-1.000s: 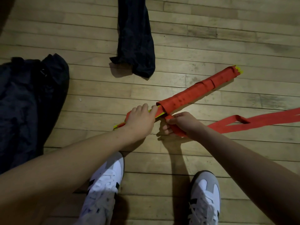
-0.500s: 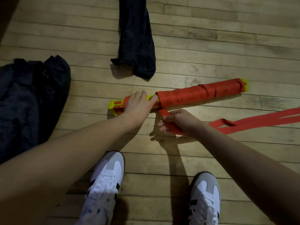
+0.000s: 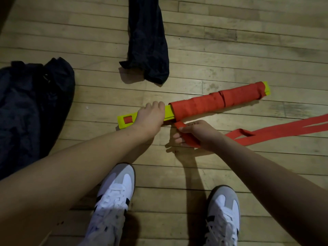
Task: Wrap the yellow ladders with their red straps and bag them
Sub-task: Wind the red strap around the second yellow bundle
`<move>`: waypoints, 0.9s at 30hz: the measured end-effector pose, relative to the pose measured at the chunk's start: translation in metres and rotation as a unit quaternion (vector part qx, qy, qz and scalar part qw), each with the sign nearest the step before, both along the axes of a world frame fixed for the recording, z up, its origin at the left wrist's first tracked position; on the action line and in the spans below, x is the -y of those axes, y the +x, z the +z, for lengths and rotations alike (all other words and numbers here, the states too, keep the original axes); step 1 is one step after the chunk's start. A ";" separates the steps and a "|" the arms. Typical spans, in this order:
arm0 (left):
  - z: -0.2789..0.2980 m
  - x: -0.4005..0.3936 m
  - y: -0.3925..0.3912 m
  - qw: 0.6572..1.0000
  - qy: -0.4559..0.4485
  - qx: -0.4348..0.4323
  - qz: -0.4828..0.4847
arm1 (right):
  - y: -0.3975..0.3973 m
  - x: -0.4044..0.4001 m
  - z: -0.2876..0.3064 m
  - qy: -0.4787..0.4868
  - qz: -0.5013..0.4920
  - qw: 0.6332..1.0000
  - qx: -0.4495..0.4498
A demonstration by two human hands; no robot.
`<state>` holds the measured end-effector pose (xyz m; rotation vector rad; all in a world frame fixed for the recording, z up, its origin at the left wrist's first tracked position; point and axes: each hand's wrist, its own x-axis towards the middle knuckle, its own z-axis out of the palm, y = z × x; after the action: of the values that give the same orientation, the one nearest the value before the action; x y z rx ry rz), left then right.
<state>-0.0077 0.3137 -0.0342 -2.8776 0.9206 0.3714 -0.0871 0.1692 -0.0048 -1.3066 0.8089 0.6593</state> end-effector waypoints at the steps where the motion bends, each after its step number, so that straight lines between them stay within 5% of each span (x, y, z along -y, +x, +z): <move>1: 0.000 0.001 0.005 1.000 0.004 0.007 0.007 | 0.000 0.001 0.000 0.003 -0.007 1.000 -0.003; 7: 0.000 0.000 0.025 0.996 0.053 0.066 0.011 | 0.009 -0.001 0.004 0.030 -0.008 1.000 0.002; 17: -0.021 -0.028 -0.022 0.983 -0.055 0.137 -0.105 | 0.005 -0.008 0.000 0.023 -0.002 1.000 -0.006; 22: -0.008 -0.013 -0.031 0.997 -0.008 0.010 -0.074 | -0.002 -0.009 0.001 -0.004 0.024 1.000 -0.002; 27: 0.003 -0.006 -0.011 1.000 0.022 0.015 -0.005 | 0.002 -0.006 0.004 -0.011 0.017 1.000 -0.005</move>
<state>-0.0186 0.3196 -0.0315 -2.8307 0.9096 0.3406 -0.0856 0.1747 -0.0004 -1.3414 0.8060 0.6862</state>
